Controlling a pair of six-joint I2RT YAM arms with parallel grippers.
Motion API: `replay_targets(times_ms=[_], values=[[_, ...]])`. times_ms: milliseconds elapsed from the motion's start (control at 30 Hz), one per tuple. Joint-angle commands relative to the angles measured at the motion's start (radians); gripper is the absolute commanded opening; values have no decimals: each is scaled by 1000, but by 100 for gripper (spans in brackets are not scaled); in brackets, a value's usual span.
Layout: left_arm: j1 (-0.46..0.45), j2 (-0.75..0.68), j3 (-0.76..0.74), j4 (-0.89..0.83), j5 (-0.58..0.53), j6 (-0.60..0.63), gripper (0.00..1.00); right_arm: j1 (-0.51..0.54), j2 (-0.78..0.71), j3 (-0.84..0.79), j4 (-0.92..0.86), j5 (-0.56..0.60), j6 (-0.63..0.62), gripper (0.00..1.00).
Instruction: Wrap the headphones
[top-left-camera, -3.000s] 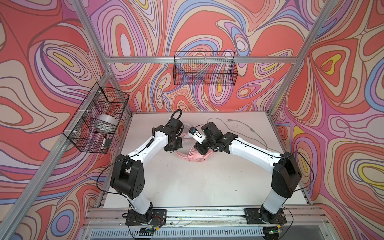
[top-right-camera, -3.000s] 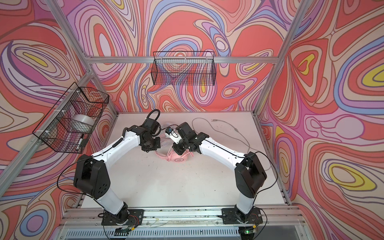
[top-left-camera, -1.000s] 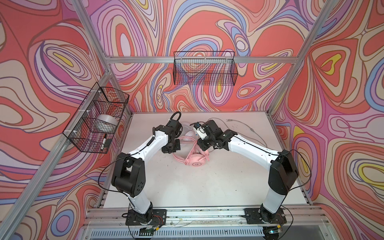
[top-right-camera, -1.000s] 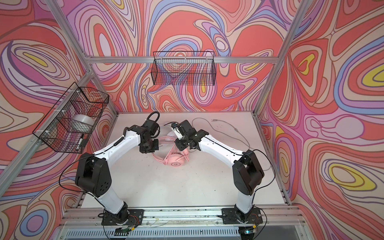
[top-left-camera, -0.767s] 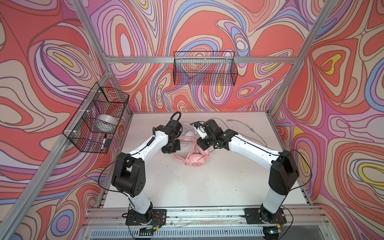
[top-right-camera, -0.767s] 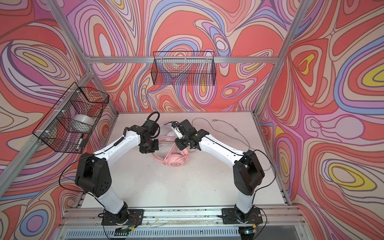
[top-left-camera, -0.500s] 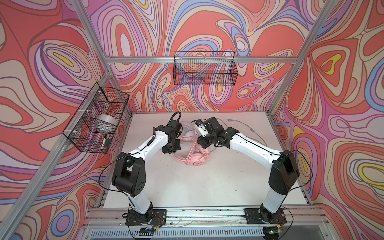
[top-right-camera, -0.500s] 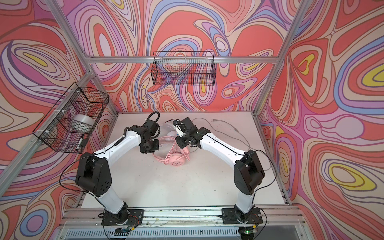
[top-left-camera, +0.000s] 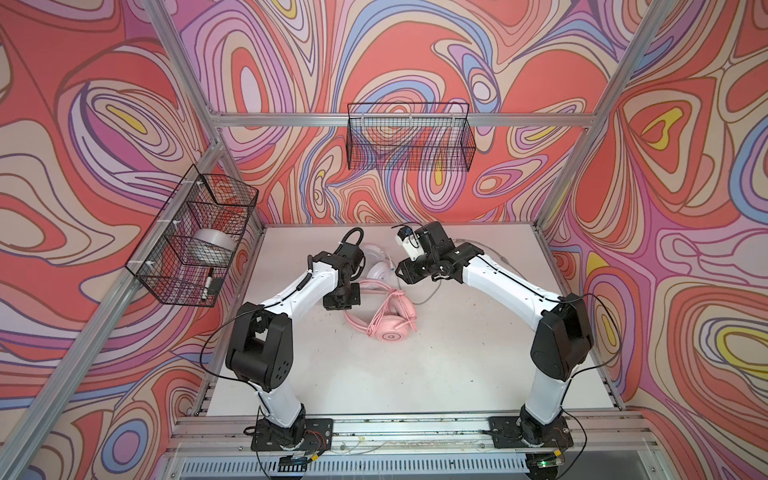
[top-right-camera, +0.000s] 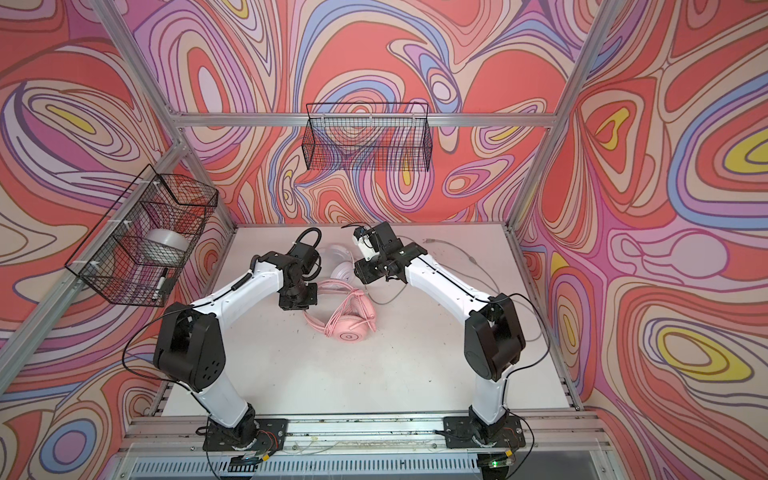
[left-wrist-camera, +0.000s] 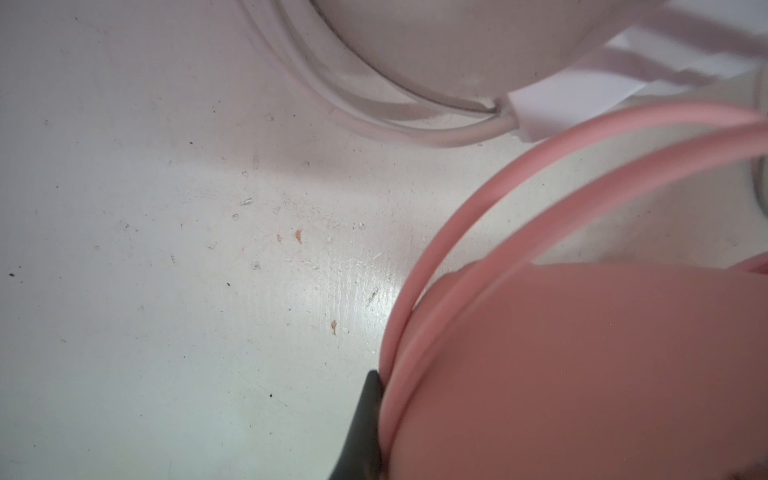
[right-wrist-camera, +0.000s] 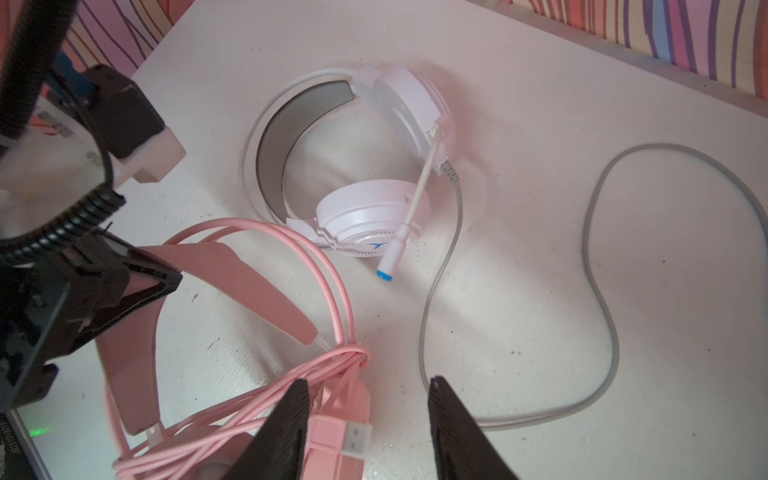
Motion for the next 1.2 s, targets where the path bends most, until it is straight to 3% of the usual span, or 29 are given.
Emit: replay_targets(times_ms=[0, 333, 533, 667, 733, 1167], values=[[7, -6, -8, -17, 33, -6, 0, -13, -28, -14, 32, -27, 17, 49], [46, -111, -135, 81, 78, -95, 0, -93, -194, -198, 187, -35, 98, 52], [60, -183, -261, 198, 110, -153, 0, -144, -295, -347, 283, -55, 174, 69], [77, -202, -314, 256, 135, -157, 0, -153, -343, -419, 306, -40, 185, 85], [90, -199, -337, 275, 148, -147, 0, -154, -372, -456, 322, -31, 194, 98], [152, -141, -387, 332, 214, -90, 0, -154, -440, -598, 410, 21, 238, 98]])
